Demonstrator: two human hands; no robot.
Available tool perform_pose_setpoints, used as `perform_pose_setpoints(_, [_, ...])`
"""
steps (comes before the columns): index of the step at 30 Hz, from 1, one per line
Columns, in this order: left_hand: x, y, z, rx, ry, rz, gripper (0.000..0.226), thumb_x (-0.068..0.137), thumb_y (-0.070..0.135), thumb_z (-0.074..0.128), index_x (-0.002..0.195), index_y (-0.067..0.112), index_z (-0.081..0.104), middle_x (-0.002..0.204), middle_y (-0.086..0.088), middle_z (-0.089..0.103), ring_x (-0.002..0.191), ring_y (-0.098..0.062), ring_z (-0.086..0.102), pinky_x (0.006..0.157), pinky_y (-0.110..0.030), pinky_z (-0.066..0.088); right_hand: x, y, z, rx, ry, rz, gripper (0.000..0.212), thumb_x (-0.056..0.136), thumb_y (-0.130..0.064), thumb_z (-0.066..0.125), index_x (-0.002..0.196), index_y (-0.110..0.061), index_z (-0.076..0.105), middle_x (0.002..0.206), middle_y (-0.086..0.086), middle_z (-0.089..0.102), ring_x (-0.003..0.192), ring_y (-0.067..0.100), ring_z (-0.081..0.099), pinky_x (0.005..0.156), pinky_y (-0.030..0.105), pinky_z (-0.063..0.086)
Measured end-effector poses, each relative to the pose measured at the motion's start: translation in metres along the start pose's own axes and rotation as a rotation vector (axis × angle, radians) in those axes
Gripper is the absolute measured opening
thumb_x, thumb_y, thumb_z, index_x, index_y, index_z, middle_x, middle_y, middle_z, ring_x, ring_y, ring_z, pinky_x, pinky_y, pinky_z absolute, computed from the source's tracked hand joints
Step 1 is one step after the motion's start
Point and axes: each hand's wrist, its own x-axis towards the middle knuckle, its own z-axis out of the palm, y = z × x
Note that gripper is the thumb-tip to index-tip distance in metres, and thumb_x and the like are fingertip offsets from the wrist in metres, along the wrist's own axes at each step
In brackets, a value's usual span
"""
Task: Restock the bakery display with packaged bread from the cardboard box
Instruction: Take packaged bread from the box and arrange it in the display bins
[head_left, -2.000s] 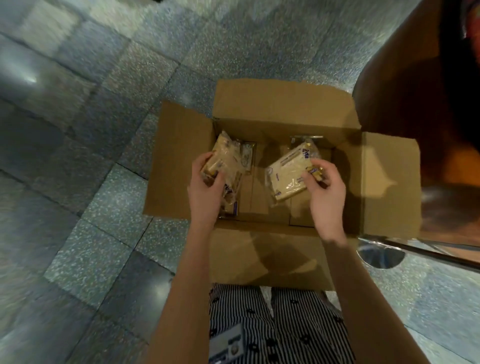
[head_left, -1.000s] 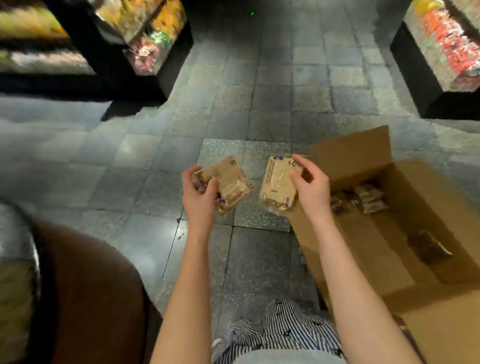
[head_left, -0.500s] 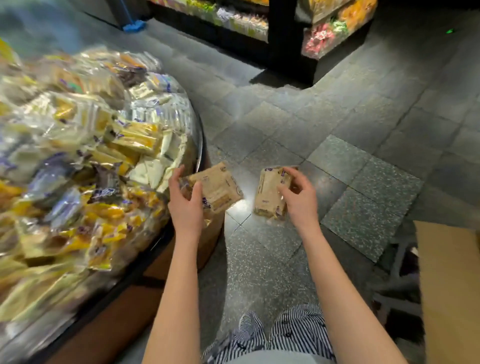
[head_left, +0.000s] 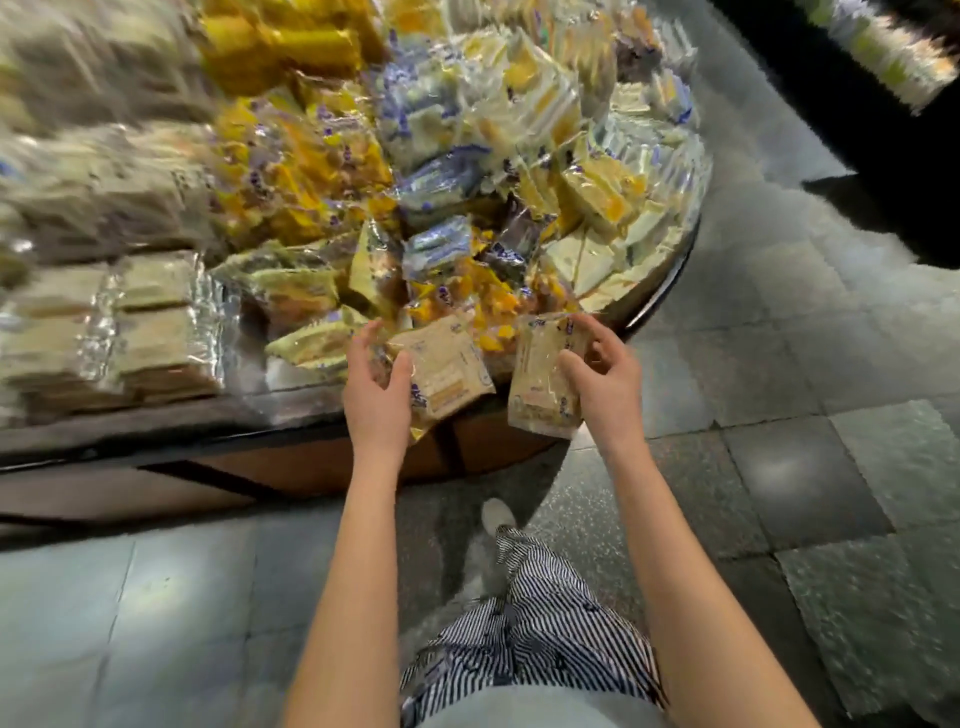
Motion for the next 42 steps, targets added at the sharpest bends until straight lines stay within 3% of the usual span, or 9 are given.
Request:
perform_pose_setpoints(5, [0.032, -0.020, -0.074, 0.003, 0.220, -0.036, 0.042, 0.100, 0.024, 0.054, 0.140, 0.033, 0.044, 0.131, -0.012, 0.057, 0.115, -0.031, 0.058, 0.077, -0.020, 0.050, 0.018, -0.018, 0.097, -0.056, -0.264, -0.010, 0.050, 0.090, -0.010, 0.065, 0.135, -0.030, 0.057, 0.136, -0.007, 0.054, 0.123, 0.005, 0.045, 0.098, 0.020, 0.043])
perform_pose_setpoints(13, [0.105, -0.047, -0.182, -0.046, 0.549, -0.139, 0.040, 0.097, 0.024, 0.057, 0.132, 0.040, 0.046, 0.120, 0.001, 0.063, 0.104, -0.022, 0.064, 0.094, -0.045, 0.053, 0.057, -0.046, 0.266, -0.076, -0.591, -0.041, 0.049, 0.087, -0.011, 0.069, 0.125, -0.039, 0.056, 0.122, -0.006, 0.056, 0.103, 0.013, 0.057, 0.079, 0.027, 0.057])
perform_pose_setpoints(18, [0.136, -0.064, -0.237, -0.028, 0.751, -0.188, 0.043, 0.100, 0.019, 0.054, 0.140, 0.029, 0.043, 0.125, -0.026, 0.058, 0.105, -0.037, 0.060, 0.065, -0.007, 0.045, 0.068, -0.054, 0.358, -0.126, -0.724, -0.046, 0.047, 0.085, -0.010, 0.070, 0.120, -0.040, 0.058, 0.105, 0.003, 0.064, 0.091, 0.016, 0.064, 0.073, 0.034, 0.060])
perform_pose_setpoints(24, [0.123, -0.092, -0.296, -0.078, 0.975, -0.258, 0.044, 0.099, 0.014, 0.054, 0.141, 0.026, 0.045, 0.106, 0.004, 0.062, 0.091, -0.019, 0.061, 0.076, -0.018, 0.049, 0.048, -0.050, 0.450, -0.248, -0.855, -0.073, 0.041, 0.086, -0.009, 0.068, 0.114, -0.038, 0.062, 0.098, 0.004, 0.068, 0.086, 0.019, 0.067, 0.080, 0.043, 0.059])
perform_pose_setpoints(27, [0.127, -0.106, -0.325, -0.106, 0.990, -0.297, 0.044, 0.100, 0.015, 0.053, 0.141, 0.027, 0.044, 0.104, 0.002, 0.063, 0.090, -0.029, 0.063, 0.080, -0.035, 0.052, 0.038, -0.044, 0.488, -0.309, -0.887, -0.088, 0.041, 0.085, -0.007, 0.068, 0.115, -0.035, 0.065, 0.096, 0.004, 0.068, 0.085, 0.021, 0.066, 0.080, 0.042, 0.058])
perform_pose_setpoints(29, [0.139, -0.113, -0.348, -0.100, 0.964, -0.297, 0.044, 0.101, 0.016, 0.052, 0.142, 0.027, 0.042, 0.112, -0.016, 0.062, 0.088, -0.026, 0.063, 0.068, -0.019, 0.049, 0.033, -0.044, 0.512, -0.359, -0.917, -0.100, 0.040, 0.087, -0.005, 0.066, 0.117, -0.032, 0.066, 0.096, 0.003, 0.066, 0.084, 0.020, 0.063, 0.075, 0.037, 0.057])
perform_pose_setpoints(33, [0.179, -0.118, -0.394, -0.117, 0.829, -0.265, 0.048, 0.101, 0.010, 0.051, 0.146, 0.019, 0.038, 0.124, 0.006, 0.043, 0.099, 0.003, 0.052, 0.069, 0.002, 0.039, 0.026, -0.048, 0.559, -0.634, -0.901, -0.239, 0.036, 0.090, -0.005, 0.058, 0.114, -0.029, 0.069, 0.106, 0.005, 0.068, 0.096, 0.023, 0.064, 0.082, 0.040, 0.056])
perform_pose_setpoints(39, [0.230, -0.125, -0.449, -0.173, 0.670, -0.174, 0.049, 0.100, 0.015, 0.054, 0.146, 0.021, 0.038, 0.129, 0.008, 0.046, 0.110, -0.002, 0.051, 0.074, 0.000, 0.043, 0.016, -0.044, 0.588, -0.951, -0.734, -0.292, 0.040, 0.089, -0.002, 0.051, 0.120, -0.022, 0.067, 0.123, 0.009, 0.061, 0.114, 0.031, 0.057, 0.095, 0.048, 0.049])
perform_pose_setpoints(42, [0.243, -0.133, -0.464, -0.187, 0.558, -0.151, 0.048, 0.100, 0.020, 0.055, 0.145, 0.026, 0.038, 0.137, 0.008, 0.044, 0.111, 0.001, 0.051, 0.073, 0.002, 0.041, -0.012, -0.030, 0.584, -1.098, -0.537, -0.329, 0.035, 0.095, -0.029, 0.058, 0.129, -0.021, 0.058, 0.138, 0.010, 0.047, 0.131, 0.030, 0.039, 0.110, 0.048, 0.033])
